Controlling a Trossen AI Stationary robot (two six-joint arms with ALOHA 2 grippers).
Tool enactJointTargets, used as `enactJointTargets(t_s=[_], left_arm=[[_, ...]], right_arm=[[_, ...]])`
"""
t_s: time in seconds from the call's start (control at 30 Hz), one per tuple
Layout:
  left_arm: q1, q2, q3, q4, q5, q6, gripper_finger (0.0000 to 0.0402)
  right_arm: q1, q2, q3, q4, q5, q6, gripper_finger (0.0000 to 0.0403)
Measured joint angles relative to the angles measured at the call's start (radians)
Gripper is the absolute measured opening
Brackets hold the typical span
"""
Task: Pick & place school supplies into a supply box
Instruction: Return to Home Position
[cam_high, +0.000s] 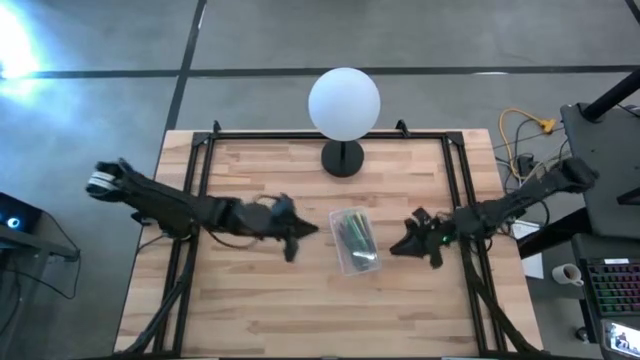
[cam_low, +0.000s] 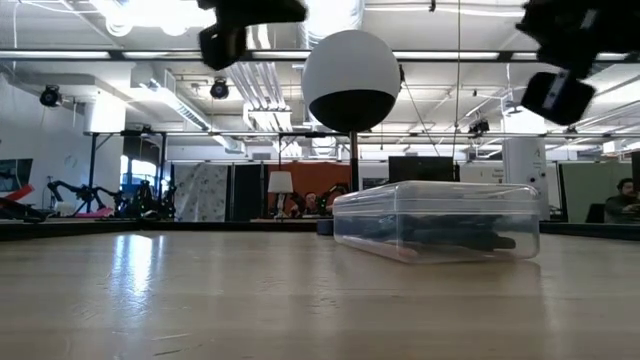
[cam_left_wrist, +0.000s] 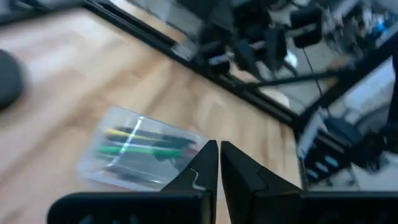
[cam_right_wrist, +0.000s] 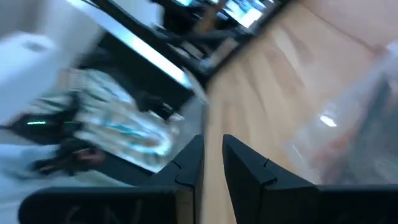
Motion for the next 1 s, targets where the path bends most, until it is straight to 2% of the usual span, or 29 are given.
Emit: enactJointTargets(t_s=[0.1,0.13,0.2,0.33,0.57,0.8,1.0], left_arm=[[0.059,-0.150,-0.108,0.005,-0.002,0.011,0.0003],[0.077,-0.204,-0.144,0.001,-0.002,0.031,0.0003],[0.110,-0.309,-0.210,-0.002,-0.001,0.089,0.0003],[0.130,-0.489,-0.351,-0.003,0.003,0.112,0.0003],[0.129,-0.736,-0.527,-0.002,0.003,0.057,0.0003],[0.130,-0.926,-0.628,-0.006,-0.005,0.088,0.0003],[0.130,-1.088,-0.709,-0.005,-0.009,0.089,0.0003]], right_arm=[[-0.138,-0.105,-0.037,0.047,-0.174,-0.050,0.0052],[-0.174,-0.143,-0.043,0.030,-0.209,-0.066,0.0052],[-0.224,-0.212,-0.055,-0.052,-0.216,-0.093,0.0052],[-0.241,-0.310,-0.065,-0.180,-0.120,-0.167,0.0052],[-0.241,-0.379,-0.073,-0.236,0.012,-0.326,0.0052],[-0.241,-0.449,-0.073,-0.399,0.086,-0.355,0.0052],[-0.241,-0.572,-0.118,-0.428,0.115,-0.361,0.0052]])
